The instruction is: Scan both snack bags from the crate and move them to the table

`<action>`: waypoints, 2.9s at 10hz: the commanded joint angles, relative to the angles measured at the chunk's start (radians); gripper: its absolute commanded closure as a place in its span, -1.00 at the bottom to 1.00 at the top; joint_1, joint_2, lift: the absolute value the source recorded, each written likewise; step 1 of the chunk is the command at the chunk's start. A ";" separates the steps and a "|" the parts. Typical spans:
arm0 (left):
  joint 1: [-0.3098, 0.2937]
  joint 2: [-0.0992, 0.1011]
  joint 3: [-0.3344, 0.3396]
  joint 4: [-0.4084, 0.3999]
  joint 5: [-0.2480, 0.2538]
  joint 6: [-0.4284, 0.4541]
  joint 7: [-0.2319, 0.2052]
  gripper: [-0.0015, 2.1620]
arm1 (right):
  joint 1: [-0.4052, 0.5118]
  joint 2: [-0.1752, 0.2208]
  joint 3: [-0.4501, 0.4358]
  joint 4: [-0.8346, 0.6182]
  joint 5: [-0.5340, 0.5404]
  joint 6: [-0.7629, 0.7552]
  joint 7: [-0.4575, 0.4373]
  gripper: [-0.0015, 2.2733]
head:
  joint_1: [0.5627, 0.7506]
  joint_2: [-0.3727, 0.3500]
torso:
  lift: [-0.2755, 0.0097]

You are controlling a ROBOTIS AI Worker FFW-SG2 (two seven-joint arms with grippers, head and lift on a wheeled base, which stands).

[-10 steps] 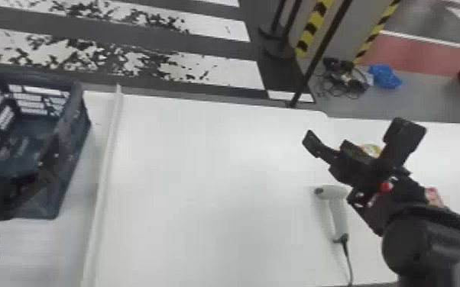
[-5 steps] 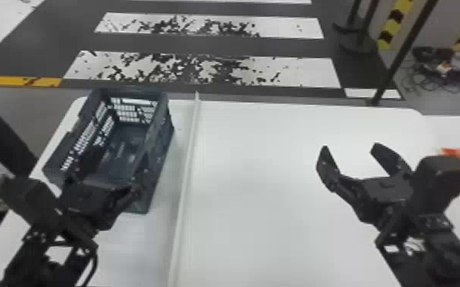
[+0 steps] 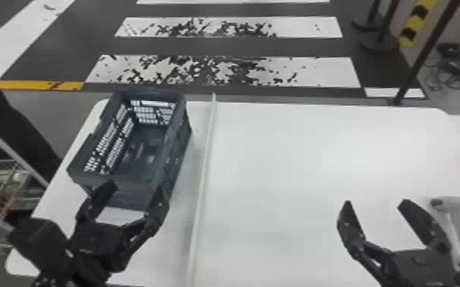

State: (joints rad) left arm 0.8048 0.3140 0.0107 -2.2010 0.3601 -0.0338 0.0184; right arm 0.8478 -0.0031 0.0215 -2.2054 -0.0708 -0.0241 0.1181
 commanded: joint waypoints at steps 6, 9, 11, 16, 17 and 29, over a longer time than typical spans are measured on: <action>0.212 -0.043 -0.041 0.007 -0.059 -0.283 0.032 -0.92 | 0.178 -0.077 -0.035 0.018 -0.130 -0.210 -0.021 -0.96 | 0.41 0.16 | 0.32; 0.229 -0.055 -0.024 -0.008 -0.064 -0.197 0.022 -0.92 | 0.203 -0.083 -0.052 -0.008 -0.132 -0.207 -0.021 -0.96 | 0.41 0.09 | 0.32; 0.231 -0.070 -0.031 -0.020 -0.086 -0.179 0.020 -0.92 | 0.206 -0.097 -0.054 -0.008 -0.135 -0.207 -0.021 -0.96 | 0.41 0.07 | 0.32; 0.238 -0.081 -0.041 -0.029 -0.104 -0.169 0.018 -0.92 | 0.218 -0.123 -0.067 -0.005 -0.156 -0.204 -0.021 -0.96 | 0.41 -0.02 | 0.32; 0.238 -0.081 -0.041 -0.028 -0.104 -0.169 0.018 -0.92 | 0.218 -0.126 -0.067 -0.004 -0.156 -0.204 -0.021 -0.96 | 0.41 -0.03 | 0.32; 0.238 -0.081 -0.041 -0.028 -0.104 -0.175 0.018 -0.92 | 0.217 -0.133 -0.092 0.009 -0.175 -0.216 -0.018 -0.93 | 0.41 -0.12 | 0.32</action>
State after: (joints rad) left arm 1.0431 0.2331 -0.0307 -2.2290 0.2553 -0.2083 0.0367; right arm 1.0646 -0.1355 -0.0702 -2.1967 -0.2454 -0.2400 0.0997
